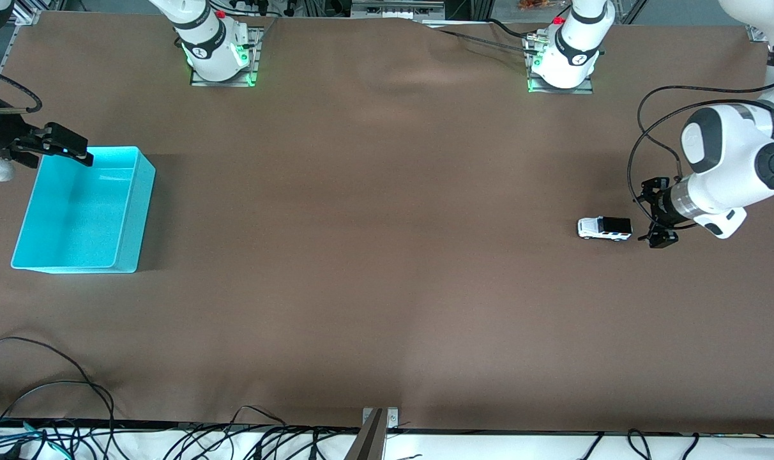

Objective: Wind and store white jeep toy

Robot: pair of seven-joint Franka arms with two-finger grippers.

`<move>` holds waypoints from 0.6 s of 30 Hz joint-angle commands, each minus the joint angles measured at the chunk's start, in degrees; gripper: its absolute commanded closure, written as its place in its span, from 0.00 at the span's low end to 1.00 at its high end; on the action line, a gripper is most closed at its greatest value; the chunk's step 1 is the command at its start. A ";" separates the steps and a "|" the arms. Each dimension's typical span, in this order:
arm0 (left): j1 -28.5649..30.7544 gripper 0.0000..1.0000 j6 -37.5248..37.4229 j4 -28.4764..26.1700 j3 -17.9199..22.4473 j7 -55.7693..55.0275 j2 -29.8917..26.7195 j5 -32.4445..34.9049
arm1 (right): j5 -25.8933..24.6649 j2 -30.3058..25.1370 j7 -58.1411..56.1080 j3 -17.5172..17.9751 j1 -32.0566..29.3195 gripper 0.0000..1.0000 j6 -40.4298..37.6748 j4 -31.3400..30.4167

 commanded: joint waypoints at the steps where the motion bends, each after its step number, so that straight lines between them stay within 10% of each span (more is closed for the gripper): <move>1: -0.32 0.00 6.42 -3.85 -0.18 -1.60 0.93 -0.78 | -0.70 -0.02 -0.19 0.42 -0.23 0.00 -0.49 0.59; 18: -0.85 0.02 12.05 -5.52 -0.27 -1.60 5.33 -0.78 | -0.43 -0.28 -0.01 0.51 -0.23 0.00 -0.58 0.76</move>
